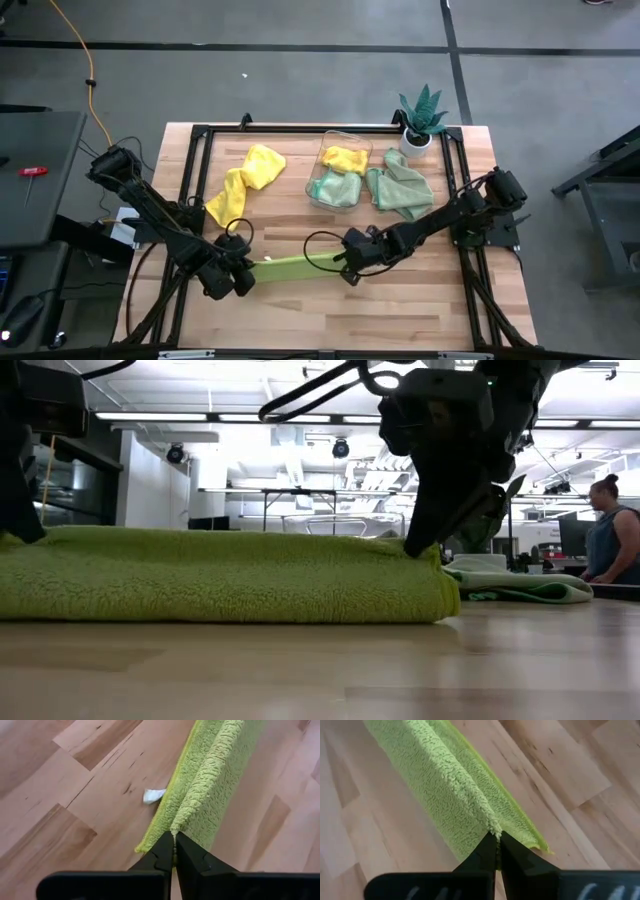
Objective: Fold microfiber towels
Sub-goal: Fold the green towel
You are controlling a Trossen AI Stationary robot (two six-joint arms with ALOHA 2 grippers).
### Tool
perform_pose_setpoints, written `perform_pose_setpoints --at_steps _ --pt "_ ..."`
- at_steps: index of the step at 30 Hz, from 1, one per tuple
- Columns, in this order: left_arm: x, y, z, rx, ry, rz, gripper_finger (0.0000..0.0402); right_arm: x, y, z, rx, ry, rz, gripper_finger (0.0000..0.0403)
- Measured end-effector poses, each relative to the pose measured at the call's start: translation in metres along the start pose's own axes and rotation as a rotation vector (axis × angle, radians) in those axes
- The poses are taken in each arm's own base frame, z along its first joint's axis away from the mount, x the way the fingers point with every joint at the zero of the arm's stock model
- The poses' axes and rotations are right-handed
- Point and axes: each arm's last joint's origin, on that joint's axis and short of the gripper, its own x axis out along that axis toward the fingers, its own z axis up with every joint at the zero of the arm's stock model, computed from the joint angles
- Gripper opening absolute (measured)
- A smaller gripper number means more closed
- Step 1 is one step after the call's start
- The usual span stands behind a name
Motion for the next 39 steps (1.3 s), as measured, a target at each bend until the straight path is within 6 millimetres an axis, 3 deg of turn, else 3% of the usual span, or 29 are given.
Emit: perform_pose_setpoints --at_steps 10,20,27,32,39 --pt "0.0 0.004 0.0 0.029 -0.004 0.04 0.0032 0.0 -0.002 0.0 0.025 -0.012 -0.024 0.0011" --pt "-0.002 0.015 0.0 0.081 -0.018 0.14 0.0091 0.001 -0.01 0.006 0.052 -0.091 -0.126 0.0149" --pt "-0.023 0.019 0.005 0.075 -0.033 0.063 0.0129 -0.017 -0.029 0.01 0.079 0.072 -0.139 0.0205" --pt "-0.038 0.017 -0.002 0.02 -0.098 -0.048 0.0142 -0.016 -0.047 -0.011 0.178 0.205 -0.068 0.0209" --pt "-0.027 0.025 -0.026 -0.234 -0.014 -0.214 0.0146 -0.009 -0.06 -0.026 0.504 0.07 0.248 0.0209"
